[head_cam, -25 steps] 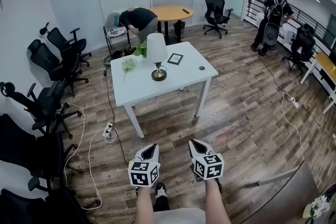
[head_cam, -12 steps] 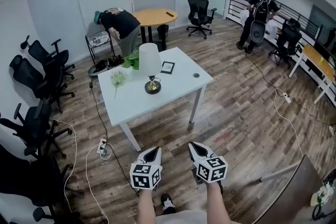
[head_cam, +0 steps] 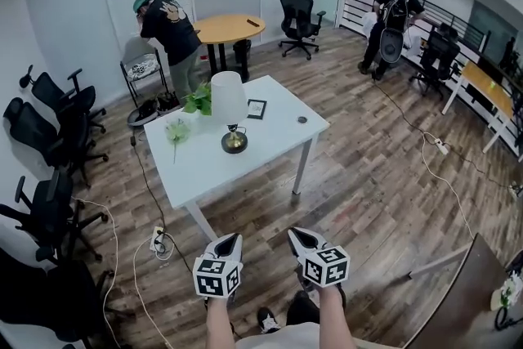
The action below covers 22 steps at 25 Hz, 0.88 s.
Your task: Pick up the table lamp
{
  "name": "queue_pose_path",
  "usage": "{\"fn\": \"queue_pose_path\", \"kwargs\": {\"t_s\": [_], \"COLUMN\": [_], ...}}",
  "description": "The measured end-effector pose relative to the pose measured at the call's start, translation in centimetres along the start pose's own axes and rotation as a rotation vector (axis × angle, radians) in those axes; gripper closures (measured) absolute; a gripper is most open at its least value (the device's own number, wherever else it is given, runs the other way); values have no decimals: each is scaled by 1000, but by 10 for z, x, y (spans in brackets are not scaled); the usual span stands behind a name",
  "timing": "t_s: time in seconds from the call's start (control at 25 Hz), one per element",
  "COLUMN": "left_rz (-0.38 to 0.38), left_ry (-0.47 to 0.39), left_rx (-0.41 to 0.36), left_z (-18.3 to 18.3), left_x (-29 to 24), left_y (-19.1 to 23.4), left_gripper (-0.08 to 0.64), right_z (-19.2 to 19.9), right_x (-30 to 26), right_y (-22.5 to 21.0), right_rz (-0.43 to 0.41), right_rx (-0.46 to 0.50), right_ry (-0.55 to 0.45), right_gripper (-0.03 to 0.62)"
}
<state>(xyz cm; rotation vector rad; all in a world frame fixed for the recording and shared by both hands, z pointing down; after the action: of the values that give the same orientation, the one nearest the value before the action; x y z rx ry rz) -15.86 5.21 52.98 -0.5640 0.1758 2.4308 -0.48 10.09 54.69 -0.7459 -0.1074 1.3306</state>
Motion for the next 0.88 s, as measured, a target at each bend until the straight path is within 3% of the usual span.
{"fn": "queue_pose_path", "kwargs": {"t_s": [0.12,0.28,0.4,0.64,0.88], "left_rz": [6,22,23,1,-48], "left_ry": [13,30,13,18,11], "left_rx": [15,10,8,6,21], "left_z": [6,3,-9,-29,-55], "left_x": [-11,-30,-43,-75,-107], "left_y": [3,10,17,41,75], "left_gripper": [560,560,560,560,560], "right_z": [-4,-12,-22,-50,-84], "right_x": [-3,-15,-27,-69,-111], "right_y": [-3,-9,0,-11,-11], "right_rz": [-16,-13,-106,-101,-213], "right_rx": [-32,3,63,94,139], "right_ry": [-21,-10,11,41,80], "right_gripper": [570,569,569,569,569]}}
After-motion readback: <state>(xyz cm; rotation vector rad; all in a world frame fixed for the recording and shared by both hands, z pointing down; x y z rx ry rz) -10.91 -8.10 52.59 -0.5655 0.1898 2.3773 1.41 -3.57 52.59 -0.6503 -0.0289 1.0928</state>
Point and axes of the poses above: the fingertips, and each gripper's own axes: x backward along the fingers, y to its left, z out of its underside, the point moved 2 cm from there along x, backward along the fingers, and after that the axes turned 14 degrees about -x, right-handed, at the moved point
